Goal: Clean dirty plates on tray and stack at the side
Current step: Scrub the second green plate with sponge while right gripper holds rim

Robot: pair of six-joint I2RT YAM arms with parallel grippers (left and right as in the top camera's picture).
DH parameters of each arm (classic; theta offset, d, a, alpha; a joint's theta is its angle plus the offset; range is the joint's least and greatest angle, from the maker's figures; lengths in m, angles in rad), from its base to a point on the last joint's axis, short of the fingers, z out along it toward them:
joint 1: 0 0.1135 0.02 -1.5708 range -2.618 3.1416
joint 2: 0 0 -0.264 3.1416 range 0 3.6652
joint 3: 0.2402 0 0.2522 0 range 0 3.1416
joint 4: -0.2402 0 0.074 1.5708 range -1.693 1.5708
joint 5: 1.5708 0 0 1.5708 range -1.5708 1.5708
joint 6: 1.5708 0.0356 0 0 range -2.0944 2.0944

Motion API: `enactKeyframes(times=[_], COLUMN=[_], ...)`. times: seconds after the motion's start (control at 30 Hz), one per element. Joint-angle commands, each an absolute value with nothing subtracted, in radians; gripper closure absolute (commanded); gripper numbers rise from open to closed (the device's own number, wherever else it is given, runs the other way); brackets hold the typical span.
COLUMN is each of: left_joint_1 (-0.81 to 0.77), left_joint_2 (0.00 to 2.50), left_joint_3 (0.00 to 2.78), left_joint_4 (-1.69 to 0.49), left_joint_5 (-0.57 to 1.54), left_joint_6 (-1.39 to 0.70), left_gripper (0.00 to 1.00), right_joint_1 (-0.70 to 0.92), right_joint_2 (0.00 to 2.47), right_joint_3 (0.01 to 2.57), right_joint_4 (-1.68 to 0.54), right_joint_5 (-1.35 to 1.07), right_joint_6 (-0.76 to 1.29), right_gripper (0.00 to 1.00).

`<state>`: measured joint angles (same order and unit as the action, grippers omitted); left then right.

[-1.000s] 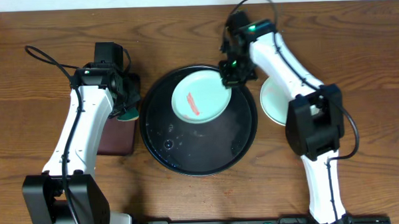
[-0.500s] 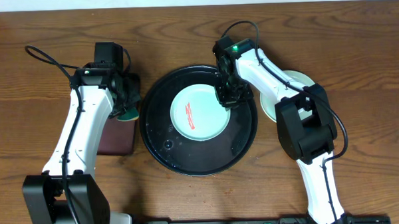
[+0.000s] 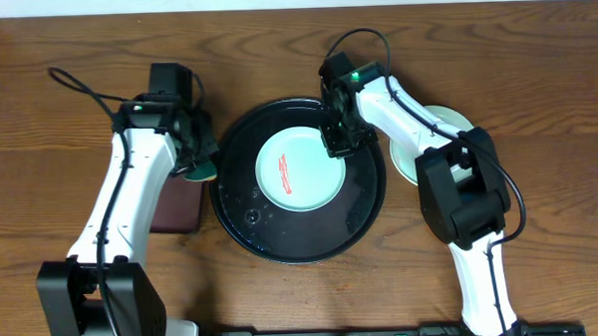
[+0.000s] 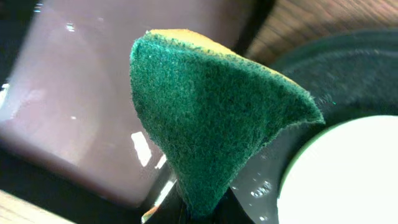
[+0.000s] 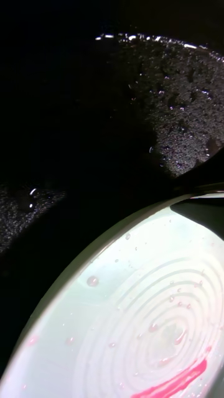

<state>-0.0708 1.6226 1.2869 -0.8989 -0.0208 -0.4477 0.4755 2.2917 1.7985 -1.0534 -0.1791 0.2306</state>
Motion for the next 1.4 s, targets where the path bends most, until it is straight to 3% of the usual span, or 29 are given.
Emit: enactKeyframes(times=[0.0, 0.47, 0.87, 1.1, 1.2, 1.37], left_joint_1=[-0.121, -0.345, -0.447, -0.437, -0.425, -0.408], left_joint_2=[1.629, 1.836, 1.969, 1.967, 1.967, 1.967], left_joint_3=[1.279, 1.279, 1.279, 1.280, 1.280, 1.280], left_joint_4=[-0.891, -0.677, -0.667, -0.594, -0.561, -0.527], left_joint_5=[-0.010, 0.136, 0.154, 0.437, 0.350, -0.007], left_joint_6=[-0.438, -0.450, -0.581, -0.394, -0.434, -0.599], left_gripper=[0.92, 0.92, 0.93, 0.93, 0.93, 0.92], right_joint_1=[0.494, 0.492, 0.492, 0.492, 0.492, 0.492], right_joint_2=[2.310, 2.310, 2.310, 2.310, 2.310, 2.310], right_joint_3=[1.747, 1.745, 1.745, 1.745, 1.745, 1.745], right_joint_4=[-1.031, -1.023, -1.022, -1.023, -1.024, -1.024], right_joint_5=[-0.177, -0.191, -0.190, -0.188, -0.187, -0.187], right_joint_6=[0.265, 0.261, 0.260, 0.261, 0.261, 0.260], right_gripper=[0.99, 0.99, 0.99, 0.99, 0.99, 0.99])
